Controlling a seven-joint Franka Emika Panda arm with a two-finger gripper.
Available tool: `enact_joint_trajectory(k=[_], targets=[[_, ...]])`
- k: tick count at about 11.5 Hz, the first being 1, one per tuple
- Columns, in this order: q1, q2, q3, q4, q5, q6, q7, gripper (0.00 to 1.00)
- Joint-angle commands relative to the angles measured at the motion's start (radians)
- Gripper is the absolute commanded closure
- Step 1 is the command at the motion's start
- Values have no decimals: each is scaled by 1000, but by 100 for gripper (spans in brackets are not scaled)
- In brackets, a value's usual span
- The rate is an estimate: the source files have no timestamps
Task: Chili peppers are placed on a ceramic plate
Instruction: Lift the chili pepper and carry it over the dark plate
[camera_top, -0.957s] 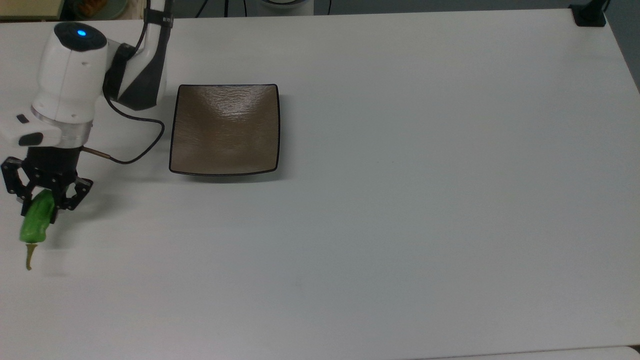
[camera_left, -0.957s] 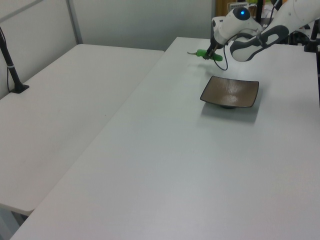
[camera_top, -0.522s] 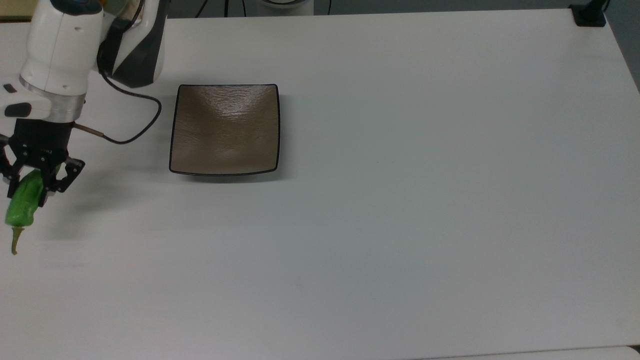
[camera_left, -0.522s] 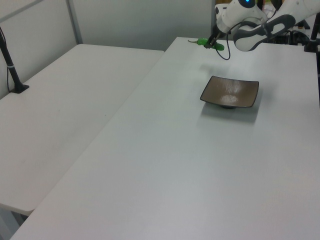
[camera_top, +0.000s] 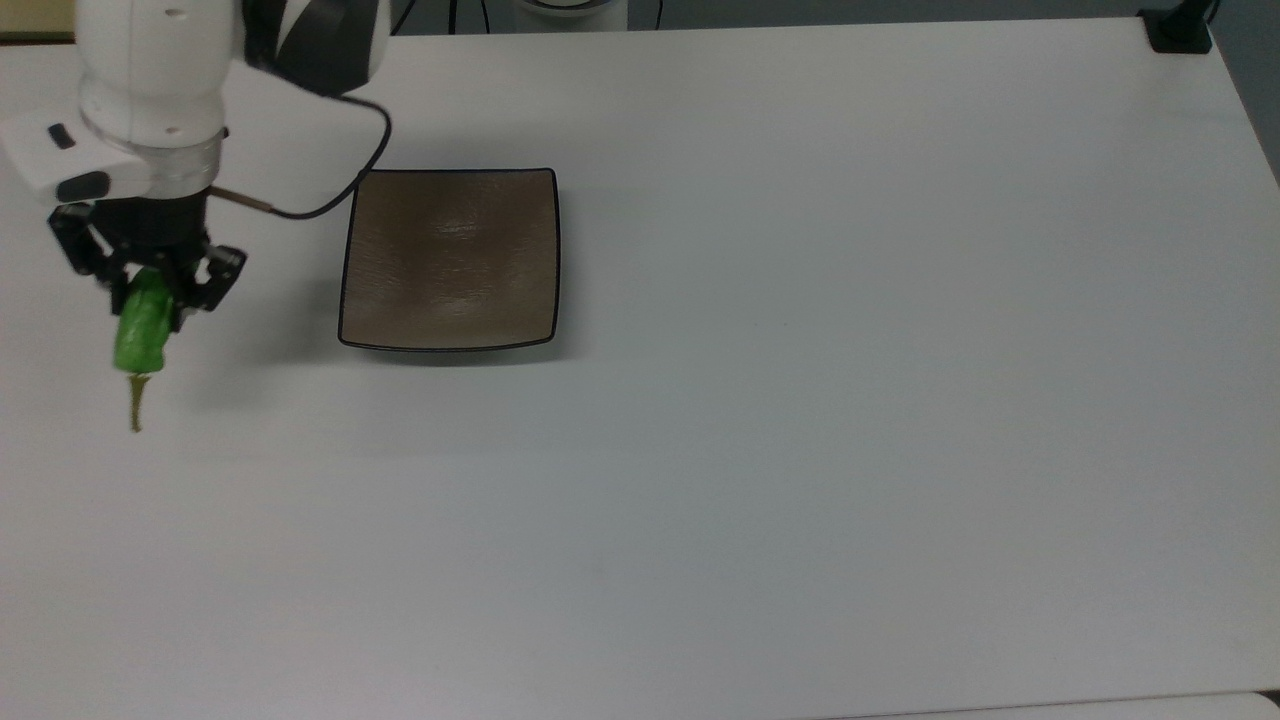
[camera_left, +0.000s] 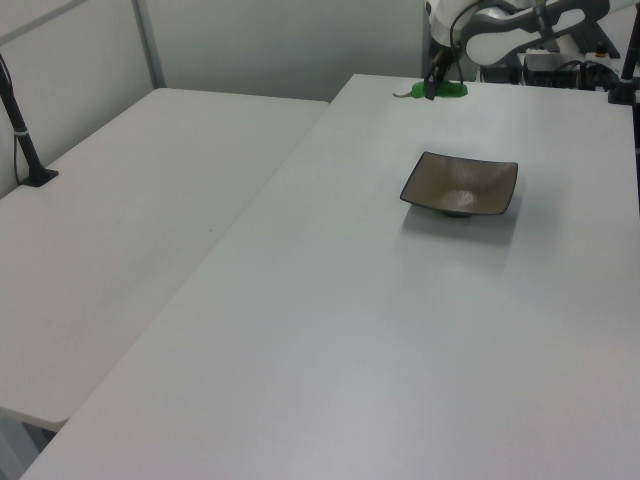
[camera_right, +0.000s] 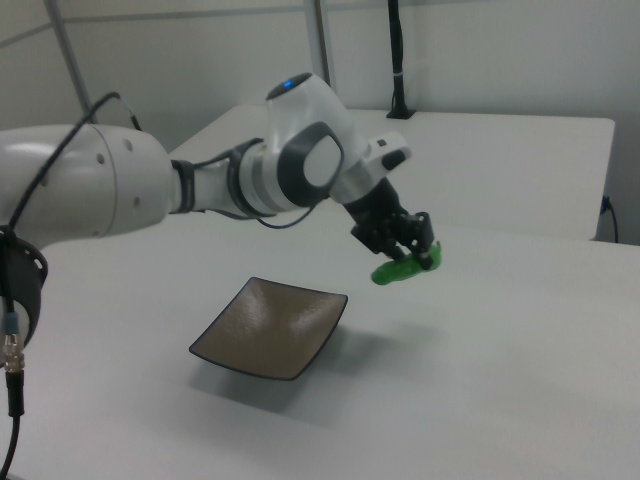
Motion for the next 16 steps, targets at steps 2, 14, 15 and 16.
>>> enact_joint_trajectory(k=[2,14,15,16], targets=[[6,-101,114,-51,96,-332,11,72],[60,-141,181,-62,327,-494,12,0],[60,-141,181,-60,324,-494,12,0],[61,-139,181,-60,324,-494,12,0]])
